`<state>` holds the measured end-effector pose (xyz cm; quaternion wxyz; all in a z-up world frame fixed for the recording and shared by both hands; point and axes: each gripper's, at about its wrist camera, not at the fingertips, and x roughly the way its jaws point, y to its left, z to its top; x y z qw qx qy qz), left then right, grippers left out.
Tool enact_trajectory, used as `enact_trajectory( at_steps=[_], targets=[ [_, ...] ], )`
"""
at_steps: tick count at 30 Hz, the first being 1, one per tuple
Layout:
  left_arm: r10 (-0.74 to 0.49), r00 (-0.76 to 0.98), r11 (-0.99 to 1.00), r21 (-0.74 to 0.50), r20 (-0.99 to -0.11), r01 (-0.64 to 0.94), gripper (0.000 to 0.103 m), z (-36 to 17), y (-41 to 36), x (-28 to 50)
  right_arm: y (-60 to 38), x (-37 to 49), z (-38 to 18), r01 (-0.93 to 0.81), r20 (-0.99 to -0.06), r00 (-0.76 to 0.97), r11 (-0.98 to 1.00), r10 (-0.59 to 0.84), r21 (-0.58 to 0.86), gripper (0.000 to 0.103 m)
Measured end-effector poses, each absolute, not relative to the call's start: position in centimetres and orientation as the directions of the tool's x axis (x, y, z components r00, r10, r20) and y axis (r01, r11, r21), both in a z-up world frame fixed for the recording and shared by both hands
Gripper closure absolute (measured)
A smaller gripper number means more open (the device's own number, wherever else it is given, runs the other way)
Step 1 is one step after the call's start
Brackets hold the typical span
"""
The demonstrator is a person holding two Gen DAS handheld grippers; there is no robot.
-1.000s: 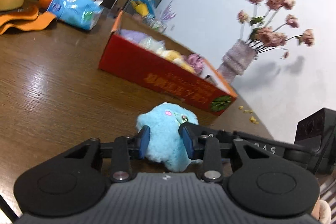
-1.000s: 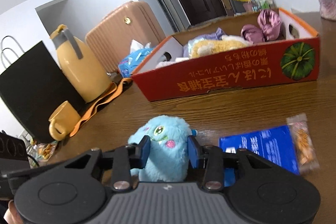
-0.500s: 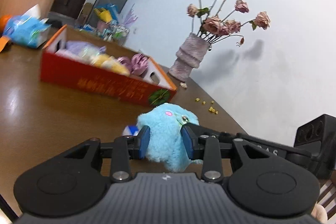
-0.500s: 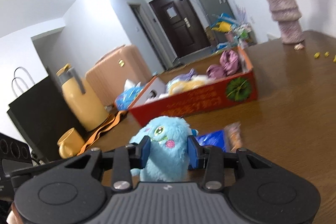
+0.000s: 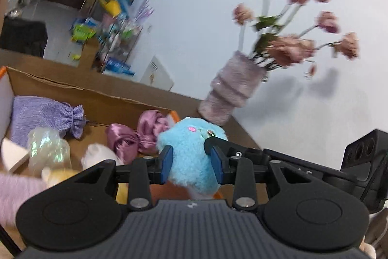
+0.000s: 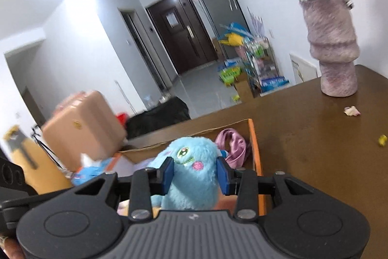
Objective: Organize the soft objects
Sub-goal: 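Carry the blue plush toy with both tools into the box and release, then withdraw both tools from the box toward the blue tissue pack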
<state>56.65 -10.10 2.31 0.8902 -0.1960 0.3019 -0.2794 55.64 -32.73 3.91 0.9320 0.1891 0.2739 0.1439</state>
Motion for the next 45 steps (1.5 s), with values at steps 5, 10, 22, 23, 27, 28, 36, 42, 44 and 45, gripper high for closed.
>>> enact_trajectory(
  at_steps=[5, 10, 22, 23, 27, 28, 36, 42, 44, 45],
  targets=[
    [-0.588, 0.613, 0.796, -0.512, -0.528, 0.323, 0.074, -0.8, -10.6, 62.0, -31.8, 62.1, 1.2, -0.147, -0.558, 0.754, 0.918, 0.346, 0.369, 0.07],
    [-0.52, 0.601, 0.853, -0.404, -0.607, 0.33, 0.074, -2.4, -11.3, 62.6, -29.7, 63.8, -0.9, -0.135, -0.634, 0.729, 0.962, 0.257, 0.236, 0.08],
    [-0.407, 0.693, 0.913, -0.289, -0.595, 0.288, 0.06, 1.8, -9.0, 59.9, -30.0, 61.5, 3.0, -0.15, -0.595, 0.769, 0.97, 0.235, 0.189, 0.077],
    [-0.391, 0.71, 0.92, -0.271, -0.586, 0.283, 0.058, 2.7, -8.7, 59.2, -30.2, 60.6, 3.9, -0.155, -0.579, 0.78, 0.97, 0.238, 0.189, 0.077],
    [-0.323, 0.781, 0.946, -0.161, -0.535, 0.281, 0.046, 6.3, -7.9, 55.3, -31.2, 56.4, 7.6, -0.188, -0.525, 0.808, 0.961, 0.268, 0.202, 0.052],
    [-0.303, 0.803, 0.952, -0.139, -0.513, 0.271, 0.034, 7.2, -7.5, 53.8, -31.5, 55.3, 8.5, -0.198, -0.512, 0.812, 0.957, 0.281, 0.211, 0.047],
    [-0.143, 0.933, 0.989, -0.023, -0.33, 0.144, 0.001, 10.9, -5.3, 41.4, -32.7, 42.6, 12.4, -0.27, -0.342, 0.884, 0.945, 0.319, 0.183, 0.025],
    [-0.038, 0.977, 0.997, 0.06, -0.211, 0.052, 0.0, 9.4, -4.2, 31.9, -32.6, 32.4, 10.7, -0.338, -0.127, 0.928, 0.934, 0.351, 0.112, 0.002],
    [-0.014, 0.981, 0.997, 0.073, -0.193, 0.028, 0.0, 8.3, -3.9, 28.7, -32.4, 29.4, 9.9, -0.347, -0.087, 0.931, 0.934, 0.354, 0.087, 0.0],
    [-0.009, 0.982, 0.997, 0.069, -0.191, 0.022, 0.0, 7.8, -3.6, 27.2, -32.4, 28.2, 9.4, -0.354, -0.074, 0.93, 0.932, 0.359, 0.076, 0.0]
  ],
)
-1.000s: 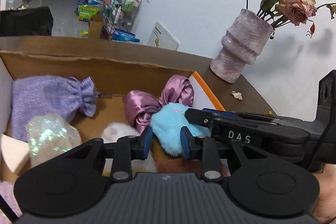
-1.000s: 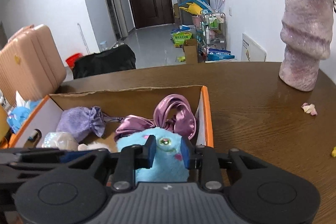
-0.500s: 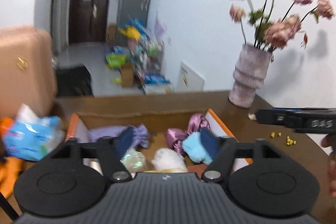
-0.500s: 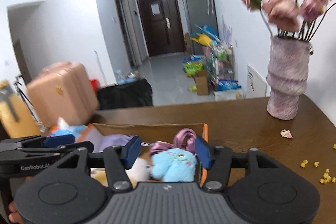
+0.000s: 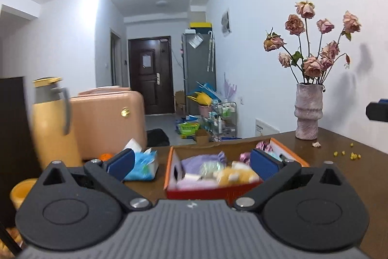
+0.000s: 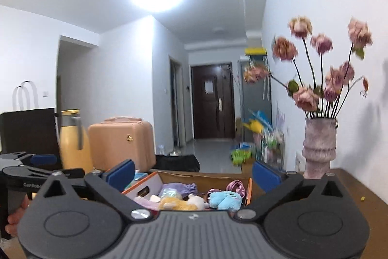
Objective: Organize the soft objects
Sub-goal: 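Withdraw both tools from the box toward the blue tissue pack, then close the left tool on the blue tissue pack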
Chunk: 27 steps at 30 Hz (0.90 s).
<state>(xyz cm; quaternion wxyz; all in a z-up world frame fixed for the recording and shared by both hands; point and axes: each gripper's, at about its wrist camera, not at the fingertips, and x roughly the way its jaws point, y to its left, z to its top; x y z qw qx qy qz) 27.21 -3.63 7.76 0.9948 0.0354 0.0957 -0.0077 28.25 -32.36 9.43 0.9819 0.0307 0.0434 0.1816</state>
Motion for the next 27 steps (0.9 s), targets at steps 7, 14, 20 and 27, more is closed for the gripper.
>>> enact_trajectory(
  at_steps=[7, 14, 20, 27],
  targets=[
    [0.005, 0.966, 1.0, 0.002, -0.259, -0.005, 0.0, 3.3, -2.6, 18.7, -32.2, 21.0, 4.4, -0.365, -0.116, 0.92, 0.926, 0.375, 0.101, 0.0],
    [-0.032, 0.965, 0.999, -0.017, -0.259, 0.029, 0.0, 2.3, -3.2, 17.1, -30.2, 17.8, 0.8, -0.36, -0.2, 0.916, 0.933, 0.347, -0.029, 0.0],
    [-0.072, 0.943, 0.997, -0.029, -0.326, 0.066, 0.0, 0.8, -4.9, 19.4, -31.3, 20.8, 0.1, -0.281, -0.271, 0.922, 0.959, 0.278, 0.028, 0.0],
    [-0.157, 0.878, 0.988, -0.074, -0.453, 0.138, 0.025, -1.6, -7.1, 24.4, -32.7, 25.7, -1.8, -0.295, -0.404, 0.836, 0.925, 0.371, 0.238, 0.028]
  ],
)
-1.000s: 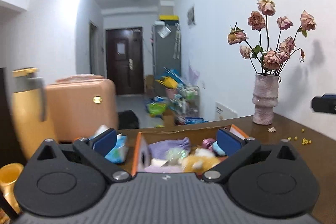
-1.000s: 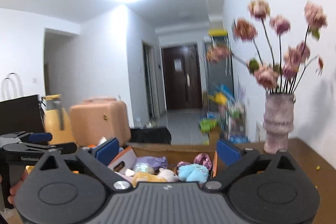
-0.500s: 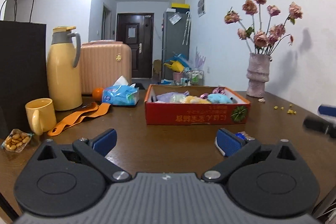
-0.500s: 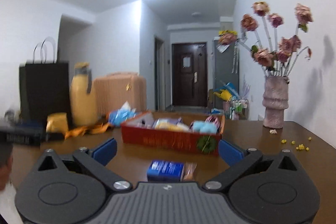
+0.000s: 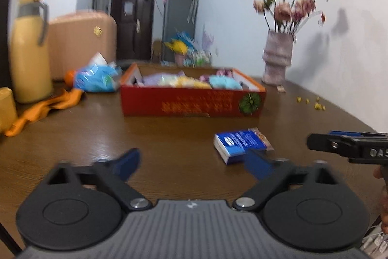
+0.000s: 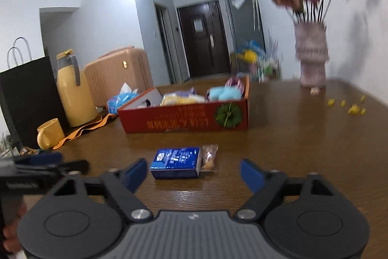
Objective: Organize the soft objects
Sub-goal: 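Close the left tool on the blue tissue pack, then lift the tissue pack with the left tool while the right tool grasps the snack packet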
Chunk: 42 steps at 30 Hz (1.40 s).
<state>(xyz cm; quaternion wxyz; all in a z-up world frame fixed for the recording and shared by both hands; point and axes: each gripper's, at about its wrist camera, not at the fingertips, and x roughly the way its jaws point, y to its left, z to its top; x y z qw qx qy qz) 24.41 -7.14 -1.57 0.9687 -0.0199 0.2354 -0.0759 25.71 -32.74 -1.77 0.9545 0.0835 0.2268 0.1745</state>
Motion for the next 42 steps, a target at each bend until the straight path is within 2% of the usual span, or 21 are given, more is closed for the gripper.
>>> enact_trajectory(
  at_steps=[1, 5, 9, 11, 13, 18, 22, 29, 32, 34, 35, 36, 37, 39, 42],
  targets=[
    [-0.179, 0.863, 0.984, -0.091, -0.473, 0.153, 0.032, -1.9, -7.4, 25.5, -32.6, 26.5, -2.0, -0.294, -0.414, 0.83, 0.923, 0.375, 0.246, 0.036],
    [-0.266, 0.807, 0.962, -0.197, -0.528, 0.188, 0.042, -3.1, -8.0, 29.8, -31.8, 29.9, -2.9, -0.294, -0.452, 0.8, 0.914, 0.395, 0.279, 0.055],
    [-0.337, 0.769, 0.936, -0.282, -0.543, 0.212, 0.052, -3.9, -8.4, 33.2, -30.4, 33.1, -3.6, -0.302, -0.477, 0.773, 0.903, 0.419, 0.304, 0.064],
    [-0.35, 0.757, 0.93, -0.3, -0.551, 0.212, 0.058, -4.3, -8.6, 34.5, -29.9, 34.6, -4.0, -0.303, -0.491, 0.763, 0.903, 0.421, 0.304, 0.073],
    [-0.373, 0.744, 0.92, -0.328, -0.554, 0.216, 0.063, -4.5, -8.6, 35.3, -29.6, 35.6, -4.3, -0.304, -0.499, 0.751, 0.898, 0.431, 0.318, 0.078],
    [-0.417, 0.708, 0.896, -0.391, -0.57, 0.212, 0.071, -5.5, -7.9, 36.5, -29.0, 37.0, -5.4, -0.305, -0.519, 0.728, 0.89, 0.448, 0.34, 0.082],
    [-0.427, 0.703, 0.887, -0.414, -0.568, 0.205, 0.071, -5.8, -7.3, 36.6, -28.9, 37.1, -5.7, -0.304, -0.517, 0.726, 0.886, 0.454, 0.351, 0.082],
    [-0.378, 0.723, 0.903, -0.401, -0.578, 0.152, 0.071, -5.4, -3.4, 34.4, -26.4, 36.1, -5.7, -0.388, -0.508, 0.649, 0.821, 0.566, 0.418, 0.082],
    [-0.331, 0.745, 0.92, -0.375, -0.579, 0.118, 0.066, -4.9, -2.1, 33.4, -24.8, 35.6, -5.5, -0.44, -0.501, 0.612, 0.789, 0.612, 0.428, 0.081],
    [-0.308, 0.758, 0.929, -0.352, -0.575, 0.111, 0.049, -4.4, -1.9, 32.9, -24.5, 35.3, -4.8, -0.454, -0.491, 0.621, 0.792, 0.61, 0.409, 0.081],
    [-0.304, 0.762, 0.932, -0.344, -0.572, 0.113, 0.045, -4.1, -2.0, 32.7, -24.6, 35.2, -4.4, -0.45, -0.488, 0.64, 0.804, 0.594, 0.388, 0.081],
    [-0.303, 0.768, 0.934, -0.336, -0.564, 0.121, 0.036, -3.9, -2.3, 32.5, -25.0, 34.9, -4.0, -0.437, -0.487, 0.667, 0.825, 0.564, 0.358, 0.081],
    [-0.304, 0.776, 0.936, -0.324, -0.553, 0.137, 0.021, -3.7, -2.8, 32.2, -25.5, 34.8, -3.8, -0.411, -0.492, 0.697, 0.853, 0.522, 0.322, 0.079],
    [-0.301, 0.785, 0.941, -0.301, -0.542, 0.153, 0.009, -3.6, -3.9, 31.9, -26.6, 34.9, -3.6, -0.349, -0.507, 0.738, 0.895, 0.445, 0.277, 0.077],
    [-0.287, 0.779, 0.952, -0.256, -0.557, 0.168, 0.009, -4.2, -5.8, 32.3, -28.3, 35.2, -3.7, -0.264, -0.537, 0.772, 0.94, 0.341, 0.217, 0.075]
  ],
)
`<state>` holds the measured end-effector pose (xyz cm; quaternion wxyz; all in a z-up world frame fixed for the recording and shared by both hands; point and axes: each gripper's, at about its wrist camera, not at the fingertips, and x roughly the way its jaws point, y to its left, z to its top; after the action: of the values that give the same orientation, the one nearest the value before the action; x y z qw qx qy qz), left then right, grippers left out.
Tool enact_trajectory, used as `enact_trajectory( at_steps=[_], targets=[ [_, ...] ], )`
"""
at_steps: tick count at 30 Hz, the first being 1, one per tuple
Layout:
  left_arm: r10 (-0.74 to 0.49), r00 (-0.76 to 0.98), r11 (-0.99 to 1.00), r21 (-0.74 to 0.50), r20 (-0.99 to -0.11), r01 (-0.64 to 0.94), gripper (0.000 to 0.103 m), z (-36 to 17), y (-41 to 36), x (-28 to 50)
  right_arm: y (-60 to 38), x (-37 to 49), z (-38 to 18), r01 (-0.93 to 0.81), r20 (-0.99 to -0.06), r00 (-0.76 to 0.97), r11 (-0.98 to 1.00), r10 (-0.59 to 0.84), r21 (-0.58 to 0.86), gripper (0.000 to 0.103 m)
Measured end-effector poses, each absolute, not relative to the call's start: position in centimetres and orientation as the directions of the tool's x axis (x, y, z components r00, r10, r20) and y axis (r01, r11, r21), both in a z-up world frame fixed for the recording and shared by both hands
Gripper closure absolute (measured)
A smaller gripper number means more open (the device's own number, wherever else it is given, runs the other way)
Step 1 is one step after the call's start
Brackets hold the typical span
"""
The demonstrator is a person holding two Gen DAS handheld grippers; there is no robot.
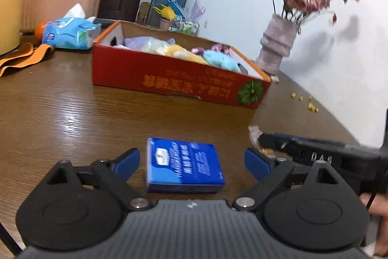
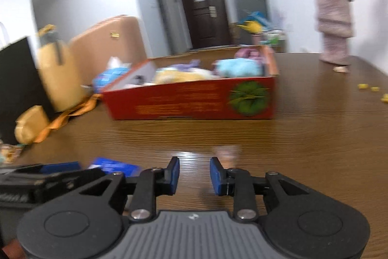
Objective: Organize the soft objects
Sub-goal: 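Lift the tissue pack with the left tool while the right tool grasps the snack packet, then carry the tissue pack with the left tool and snack packet with the right tool into the box, release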
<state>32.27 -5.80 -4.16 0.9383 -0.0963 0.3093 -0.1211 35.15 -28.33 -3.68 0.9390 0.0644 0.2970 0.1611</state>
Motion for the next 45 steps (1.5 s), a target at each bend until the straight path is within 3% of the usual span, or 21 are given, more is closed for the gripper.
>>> enact_trajectory(
  at_steps=[2, 6, 8, 9, 15, 17, 25, 37, 45],
  targets=[
    [-0.268, 0.774, 0.959, -0.232, -0.573, 0.16, 0.009, -4.8, -6.6, 32.6, -28.9, 35.5, -4.0, -0.235, -0.553, 0.778, 0.954, 0.298, 0.184, 0.067],
    [-0.25, 0.769, 0.965, -0.22, -0.588, 0.145, 0.009, -5.6, -6.9, 33.2, -28.6, 36.2, -4.6, -0.229, -0.575, 0.775, 0.964, 0.264, 0.134, 0.064],
    [-0.244, 0.765, 0.965, -0.228, -0.596, 0.131, 0.019, -5.8, -6.6, 33.4, -28.0, 36.9, -5.1, -0.236, -0.585, 0.771, 0.966, 0.252, 0.104, 0.064],
    [-0.232, 0.772, 0.968, -0.217, -0.593, 0.124, 0.029, -5.8, -6.5, 33.4, -27.8, 37.0, -5.4, -0.238, -0.592, 0.768, 0.967, 0.244, 0.091, 0.065],
    [-0.227, 0.774, 0.97, -0.209, -0.59, 0.125, 0.03, -5.7, -6.2, 33.4, -26.7, 38.1, -6.0, -0.257, -0.595, 0.764, 0.963, 0.251, 0.077, 0.077],
    [-0.227, 0.773, 0.97, -0.206, -0.592, 0.127, 0.03, -5.6, -6.4, 33.4, -26.8, 38.0, -6.0, -0.261, -0.594, 0.763, 0.962, 0.256, 0.081, 0.087],
    [-0.225, 0.791, 0.972, -0.192, -0.569, 0.138, 0.031, -3.6, -6.4, 31.3, -28.2, 35.4, -4.7, -0.266, -0.56, 0.775, 0.955, 0.292, 0.13, 0.088],
    [-0.251, 0.842, 0.966, -0.18, -0.478, 0.185, 0.031, 1.4, -6.9, 25.8, -29.8, 27.8, 0.6, -0.315, -0.437, 0.834, 0.941, 0.338, 0.126, 0.089],
    [-0.271, 0.853, 0.961, -0.181, -0.445, 0.21, 0.031, 2.9, -7.3, 26.3, -30.2, 27.7, 1.8, -0.334, -0.399, 0.84, 0.93, 0.366, 0.151, 0.089]
  ],
)
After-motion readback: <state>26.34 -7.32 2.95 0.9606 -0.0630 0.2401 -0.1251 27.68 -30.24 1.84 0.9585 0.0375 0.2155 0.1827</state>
